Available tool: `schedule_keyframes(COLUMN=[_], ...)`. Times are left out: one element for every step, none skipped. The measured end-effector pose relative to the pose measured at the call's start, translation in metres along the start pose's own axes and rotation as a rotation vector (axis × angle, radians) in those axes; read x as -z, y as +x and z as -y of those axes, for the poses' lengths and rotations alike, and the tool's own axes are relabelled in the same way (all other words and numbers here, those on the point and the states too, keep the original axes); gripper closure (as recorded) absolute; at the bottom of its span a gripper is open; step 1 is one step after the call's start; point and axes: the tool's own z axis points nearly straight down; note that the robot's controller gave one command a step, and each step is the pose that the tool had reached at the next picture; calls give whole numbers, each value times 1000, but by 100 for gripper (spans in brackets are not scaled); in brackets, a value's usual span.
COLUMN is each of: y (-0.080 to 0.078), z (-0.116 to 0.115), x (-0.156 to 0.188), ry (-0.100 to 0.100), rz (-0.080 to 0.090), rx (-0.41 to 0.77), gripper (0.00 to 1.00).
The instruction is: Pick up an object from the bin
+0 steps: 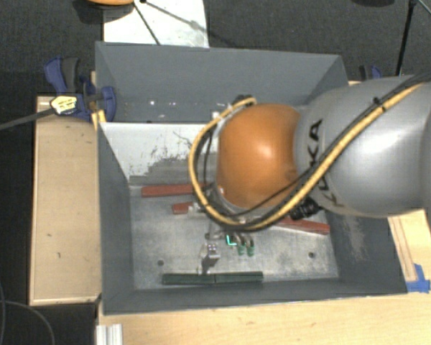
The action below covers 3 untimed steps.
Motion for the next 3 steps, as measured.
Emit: schedule_keyframes(y=[-2, -4, 0], z=[1, -3, 11], x=[4, -38, -63], ry=[-2, -4, 0], rz=[8, 13, 2], rx=[-4, -71, -36], gripper=[0, 0, 0])
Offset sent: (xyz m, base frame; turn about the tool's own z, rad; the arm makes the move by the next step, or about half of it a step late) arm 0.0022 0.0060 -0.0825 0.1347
